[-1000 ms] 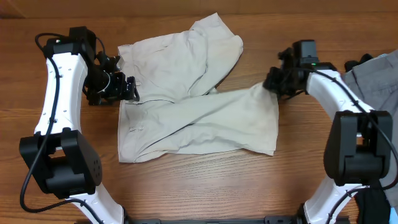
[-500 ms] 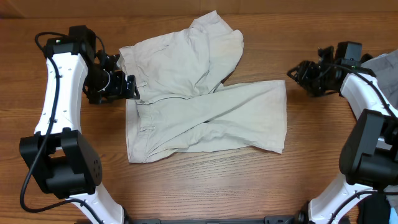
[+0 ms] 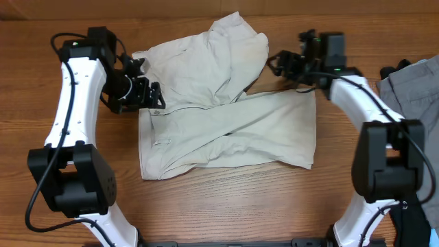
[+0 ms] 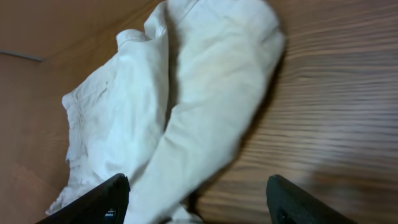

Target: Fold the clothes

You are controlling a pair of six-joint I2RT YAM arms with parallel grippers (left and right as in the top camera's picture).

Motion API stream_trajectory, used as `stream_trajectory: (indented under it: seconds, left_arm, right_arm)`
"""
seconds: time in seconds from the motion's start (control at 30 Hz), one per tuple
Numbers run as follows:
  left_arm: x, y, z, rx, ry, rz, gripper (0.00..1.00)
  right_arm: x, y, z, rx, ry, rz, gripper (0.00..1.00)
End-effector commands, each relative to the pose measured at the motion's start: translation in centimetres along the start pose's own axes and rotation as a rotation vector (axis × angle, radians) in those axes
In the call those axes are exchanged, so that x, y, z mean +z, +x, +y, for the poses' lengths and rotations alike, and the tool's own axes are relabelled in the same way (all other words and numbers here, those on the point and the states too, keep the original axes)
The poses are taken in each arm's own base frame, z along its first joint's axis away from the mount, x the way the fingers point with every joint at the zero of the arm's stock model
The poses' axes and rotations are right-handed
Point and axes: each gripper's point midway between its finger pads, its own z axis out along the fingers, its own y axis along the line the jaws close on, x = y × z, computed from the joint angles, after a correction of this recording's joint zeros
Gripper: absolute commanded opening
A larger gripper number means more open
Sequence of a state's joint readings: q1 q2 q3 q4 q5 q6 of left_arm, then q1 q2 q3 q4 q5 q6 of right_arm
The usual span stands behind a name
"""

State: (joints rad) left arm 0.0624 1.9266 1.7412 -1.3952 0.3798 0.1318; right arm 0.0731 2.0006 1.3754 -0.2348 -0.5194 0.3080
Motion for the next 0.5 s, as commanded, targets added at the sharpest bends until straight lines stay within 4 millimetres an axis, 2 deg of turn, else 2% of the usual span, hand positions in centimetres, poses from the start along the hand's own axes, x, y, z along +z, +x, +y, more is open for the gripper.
stream_trajectory:
  seconds: [0.0,0.13,0.3,0.33,0.47]
  left_arm:
    - [0.5,0.3,-1.2,0.042,0.035,0.017,0.84]
    - [0.7,0.3,-1.7,0.057,0.035,0.023,0.84]
    - [0.9,0.4,-2.2,0.069,0.036,0.029,0.84]
    - [0.9,0.4,-2.3,0.067,0.036,0.029,0.83]
    - [0.9,0.4,-2.3,0.066,0.036,0.030,0.83]
  right_arm:
    - [2.5,0.9,-1.1,0.068,0.001,0.025,0.73]
    - [4.8,2.6,-0.7,0.058,-0.019,0.060,0.72]
    - [5.5,3.1,-1.2,0.062,-0.006,0.066,0.72]
    - [5.6,3.2,-1.2,0.073,-0.006,0.066,0.70]
    - [6.1,2.7,-0.2,0.044,-0.044,0.041,0.67]
